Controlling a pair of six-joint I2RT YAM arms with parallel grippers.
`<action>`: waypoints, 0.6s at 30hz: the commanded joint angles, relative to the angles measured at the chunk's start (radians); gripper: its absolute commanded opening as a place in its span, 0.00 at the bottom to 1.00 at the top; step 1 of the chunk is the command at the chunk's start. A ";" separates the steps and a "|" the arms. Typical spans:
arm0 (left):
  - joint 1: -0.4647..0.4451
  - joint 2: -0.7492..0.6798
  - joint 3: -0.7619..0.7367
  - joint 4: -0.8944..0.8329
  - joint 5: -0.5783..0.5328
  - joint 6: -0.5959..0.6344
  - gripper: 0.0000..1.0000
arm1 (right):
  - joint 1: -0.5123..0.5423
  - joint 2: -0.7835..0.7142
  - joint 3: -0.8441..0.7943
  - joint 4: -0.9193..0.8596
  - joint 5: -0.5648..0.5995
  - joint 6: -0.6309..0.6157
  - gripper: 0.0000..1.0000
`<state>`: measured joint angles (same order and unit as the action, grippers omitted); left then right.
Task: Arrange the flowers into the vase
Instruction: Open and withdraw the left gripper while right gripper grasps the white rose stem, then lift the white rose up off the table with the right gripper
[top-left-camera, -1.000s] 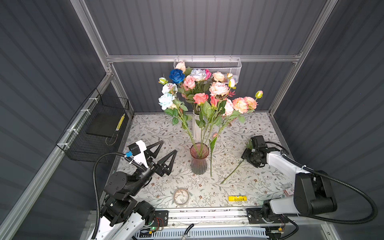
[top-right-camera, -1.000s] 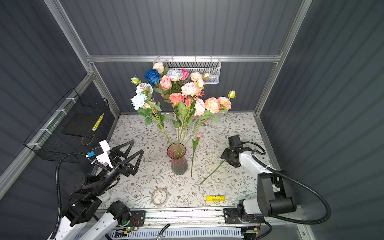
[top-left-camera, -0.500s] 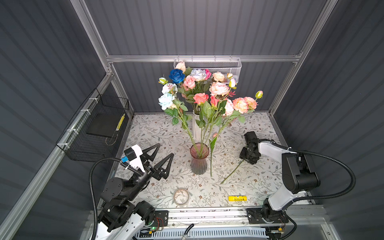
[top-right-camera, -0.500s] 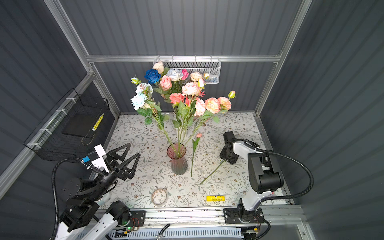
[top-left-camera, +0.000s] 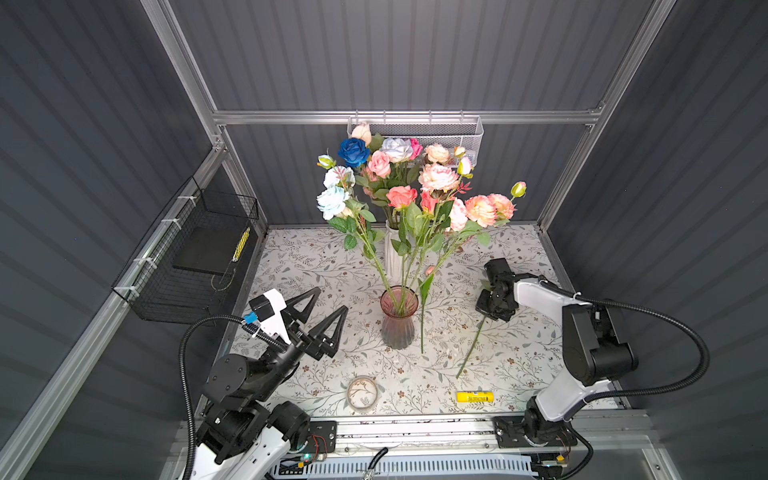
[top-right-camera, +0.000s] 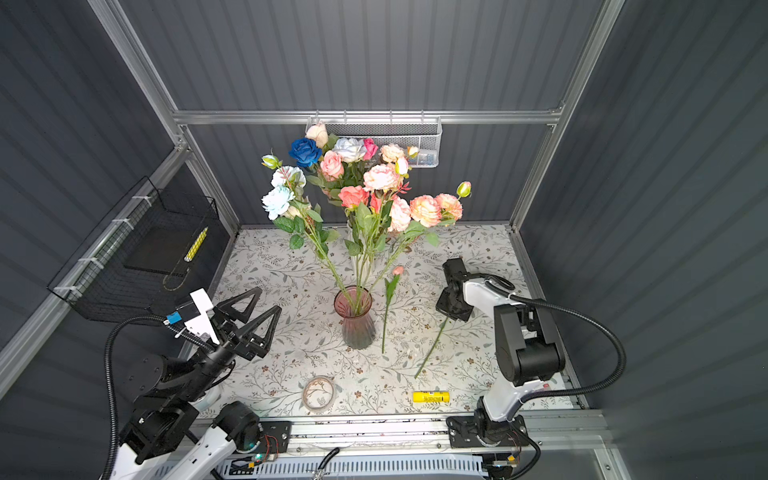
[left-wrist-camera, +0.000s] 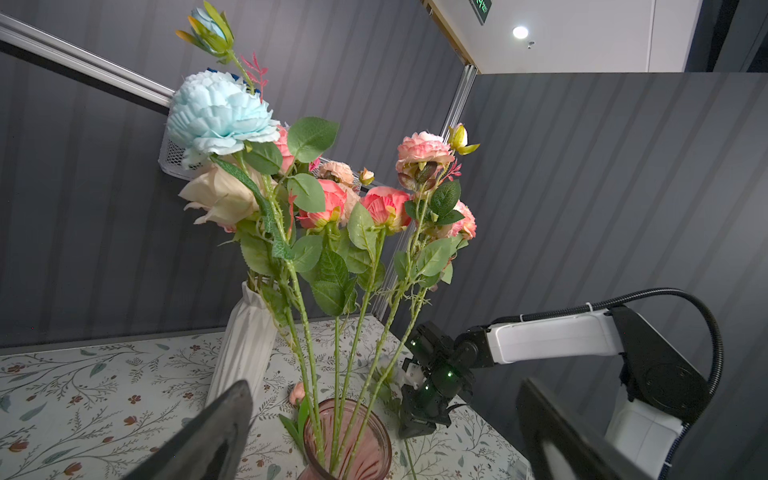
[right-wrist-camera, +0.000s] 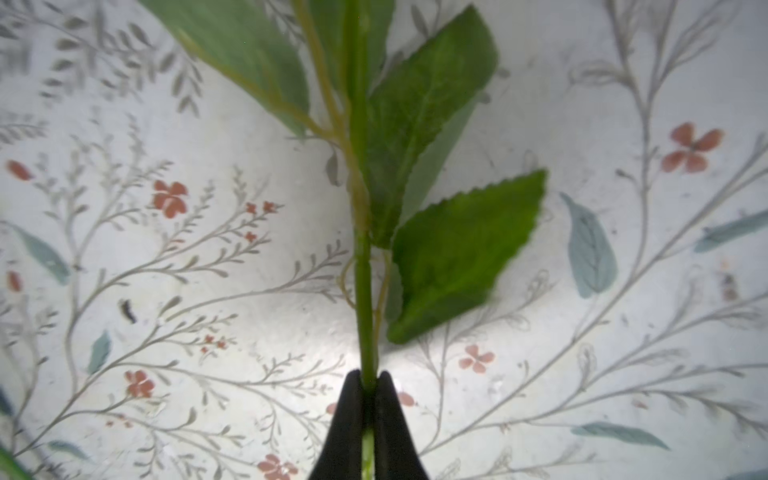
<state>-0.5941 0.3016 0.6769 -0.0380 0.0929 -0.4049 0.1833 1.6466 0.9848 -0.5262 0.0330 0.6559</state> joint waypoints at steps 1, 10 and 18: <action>0.005 0.020 0.016 0.012 -0.003 -0.007 1.00 | 0.001 -0.111 -0.047 0.073 0.006 -0.029 0.00; 0.005 0.077 0.067 0.000 0.013 -0.007 1.00 | 0.008 -0.547 -0.222 0.231 0.029 -0.030 0.00; 0.005 0.126 0.134 -0.047 0.038 0.016 1.00 | 0.016 -0.897 -0.299 0.263 -0.119 -0.039 0.00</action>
<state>-0.5941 0.4206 0.7696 -0.0650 0.1055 -0.4042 0.1917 0.8253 0.7151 -0.2932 -0.0101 0.6273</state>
